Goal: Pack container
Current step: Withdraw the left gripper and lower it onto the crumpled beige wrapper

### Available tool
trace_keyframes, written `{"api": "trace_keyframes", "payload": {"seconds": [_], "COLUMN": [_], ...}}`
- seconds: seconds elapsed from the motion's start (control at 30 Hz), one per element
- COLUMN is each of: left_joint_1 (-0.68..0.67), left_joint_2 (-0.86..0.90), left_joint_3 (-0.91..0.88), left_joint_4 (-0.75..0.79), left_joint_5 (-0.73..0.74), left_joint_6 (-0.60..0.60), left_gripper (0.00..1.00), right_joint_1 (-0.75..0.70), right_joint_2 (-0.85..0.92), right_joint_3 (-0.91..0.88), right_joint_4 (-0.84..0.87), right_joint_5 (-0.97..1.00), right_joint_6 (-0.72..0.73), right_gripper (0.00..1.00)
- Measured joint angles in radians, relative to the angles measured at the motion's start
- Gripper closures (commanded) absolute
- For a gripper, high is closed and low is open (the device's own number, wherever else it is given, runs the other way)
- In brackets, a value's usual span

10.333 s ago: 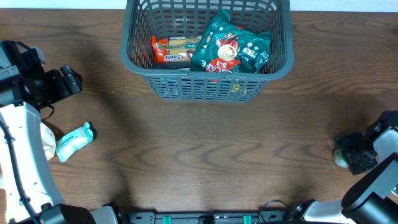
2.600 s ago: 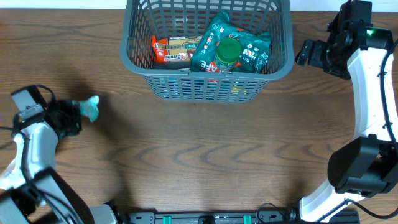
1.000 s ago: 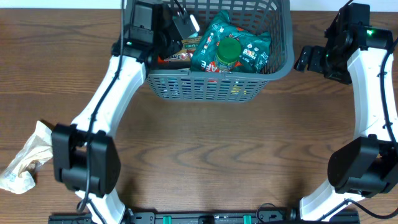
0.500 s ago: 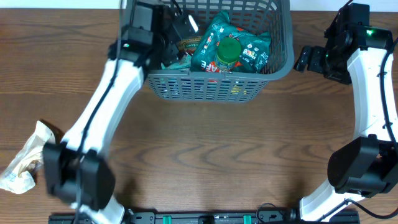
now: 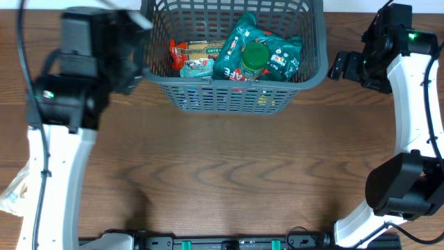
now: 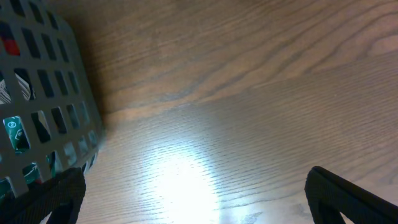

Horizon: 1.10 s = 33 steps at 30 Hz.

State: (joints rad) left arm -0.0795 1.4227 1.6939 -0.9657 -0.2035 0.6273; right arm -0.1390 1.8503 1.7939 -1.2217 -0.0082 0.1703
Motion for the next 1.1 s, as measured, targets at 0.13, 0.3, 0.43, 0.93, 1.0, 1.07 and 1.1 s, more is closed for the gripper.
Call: {"api": "trace_keyframes", "payload": {"seconds": [0.13,0.3,0.43,0.93,1.0,1.07,1.1], "left_joint_1": [0.200,0.443,0.581,0.803,0.814,0.826,0.834], "left_joint_2": [0.015,0.014,0.008,0.115,0.137,0.154,0.161], "left_joint_3": [-0.028,-0.033,-0.071,-0.476,-0.502,-0.512,-0.512], "left_joint_4": [-0.070,-0.105,-0.091,-0.015,-0.019,-0.023,-0.021], "left_joint_5": [0.005,0.089,0.140,0.178,0.174,0.165,0.157], "left_joint_6": [-0.102,-0.158,-0.128,0.187,0.206,0.220,0.227], "left_gripper": [0.01,0.01,0.01,0.01,0.02,0.02,0.02], "right_joint_1": [0.000,0.000,0.000,0.000,-0.002,-0.003,-0.003], "right_joint_2": [0.000,0.000,0.000,0.000,0.000,0.000,0.000], "right_joint_3": [0.000,0.000,0.000,0.000,0.000,0.000,0.000], "right_joint_4": [0.000,0.002,0.007,0.072,0.082,0.090,0.091], "right_joint_5": [0.000,0.000,0.000,0.000,0.001,0.000,0.001], "right_joint_6": [-0.008,-0.016,-0.018,-0.019,-0.019,-0.019,-0.019], "right_gripper": [0.01,0.01,0.01,0.01,0.01,0.01,0.01]}}
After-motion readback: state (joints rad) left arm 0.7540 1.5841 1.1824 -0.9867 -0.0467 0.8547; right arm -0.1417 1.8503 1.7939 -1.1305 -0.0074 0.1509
